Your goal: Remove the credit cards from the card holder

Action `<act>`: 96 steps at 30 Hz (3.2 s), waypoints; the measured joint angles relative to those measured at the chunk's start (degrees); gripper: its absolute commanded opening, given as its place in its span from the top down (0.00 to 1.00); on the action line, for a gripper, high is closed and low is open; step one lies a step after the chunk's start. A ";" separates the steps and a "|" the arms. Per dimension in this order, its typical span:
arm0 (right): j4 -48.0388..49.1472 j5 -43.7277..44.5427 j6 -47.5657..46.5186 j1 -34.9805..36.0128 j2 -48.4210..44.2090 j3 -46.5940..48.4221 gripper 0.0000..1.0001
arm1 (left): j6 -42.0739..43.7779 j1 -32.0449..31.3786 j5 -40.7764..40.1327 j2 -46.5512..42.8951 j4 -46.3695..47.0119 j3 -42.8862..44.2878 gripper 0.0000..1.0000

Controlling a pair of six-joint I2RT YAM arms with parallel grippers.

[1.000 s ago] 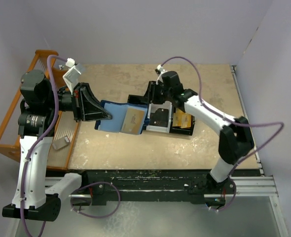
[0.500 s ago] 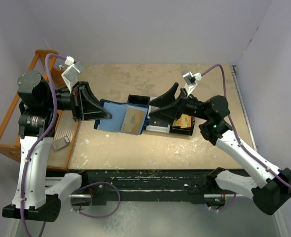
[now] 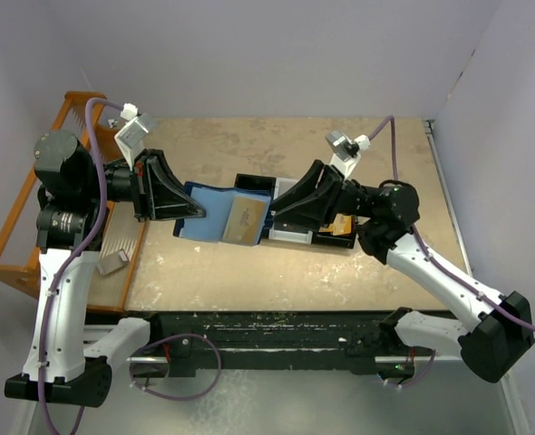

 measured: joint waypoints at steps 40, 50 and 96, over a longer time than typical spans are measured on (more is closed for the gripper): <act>7.50 0.09 6.08 1.88 4.68 -0.28 0.53 | -4.09 0.00 0.09 -0.28 3.82 -0.35 1.00; 10.25 0.09 8.96 1.88 5.44 0.02 0.63 | -4.50 0.00 0.11 -0.37 3.89 -0.35 1.00; -5.73 2.64 0.48 2.51 3.39 2.40 0.64 | -7.63 0.00 0.07 -0.15 6.86 -0.35 1.00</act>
